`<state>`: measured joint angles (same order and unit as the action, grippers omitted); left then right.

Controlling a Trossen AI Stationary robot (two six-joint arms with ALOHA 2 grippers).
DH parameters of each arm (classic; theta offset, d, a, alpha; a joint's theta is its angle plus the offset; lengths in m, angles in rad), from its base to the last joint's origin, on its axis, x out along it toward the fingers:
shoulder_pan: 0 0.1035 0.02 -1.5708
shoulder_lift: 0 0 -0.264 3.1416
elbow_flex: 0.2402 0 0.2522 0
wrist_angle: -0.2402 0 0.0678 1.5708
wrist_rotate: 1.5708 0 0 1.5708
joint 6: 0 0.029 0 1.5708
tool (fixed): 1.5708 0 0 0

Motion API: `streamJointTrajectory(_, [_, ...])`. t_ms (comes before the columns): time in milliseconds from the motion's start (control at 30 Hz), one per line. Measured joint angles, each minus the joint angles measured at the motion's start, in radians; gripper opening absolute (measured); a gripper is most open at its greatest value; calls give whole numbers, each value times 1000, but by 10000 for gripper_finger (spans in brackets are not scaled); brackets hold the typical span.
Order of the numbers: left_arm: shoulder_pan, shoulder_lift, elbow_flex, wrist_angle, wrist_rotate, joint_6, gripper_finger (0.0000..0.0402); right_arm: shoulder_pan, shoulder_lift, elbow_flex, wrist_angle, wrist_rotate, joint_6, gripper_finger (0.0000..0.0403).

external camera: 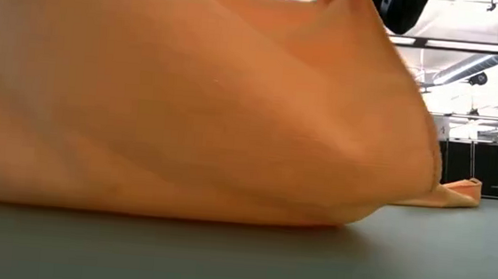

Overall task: Fold microfiber towels
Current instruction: Fold the left orange microfiber towel, then fold the bottom orange microfiber towel

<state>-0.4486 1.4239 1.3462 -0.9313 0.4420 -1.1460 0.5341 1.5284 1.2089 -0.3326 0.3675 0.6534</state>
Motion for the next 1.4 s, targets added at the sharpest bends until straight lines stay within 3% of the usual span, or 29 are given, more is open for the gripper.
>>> streamJointTrajectory(167, [-30,0,-6,104,66,-119,0,28,5,16,-7,1,0,8])
streamJointTrajectory(333, [-38,29,-59,108,-28,-126,0,30,18,5,-37,53,1,8])
streamJointTrajectory(600, [-40,55,-196,90,-46,-126,0,0,101,0,-36,101,43,8])
streamJointTrajectory(767, [-34,55,-258,16,-165,-101,0,-42,155,0,-44,108,61,8])
streamJointTrajectory(1200, [46,55,-325,33,-395,-68,0,-78,193,-1,-178,108,159,8])
streamJointTrajectory(1400, [72,55,-325,33,-397,-21,0,-88,188,-1,-177,96,112,8])
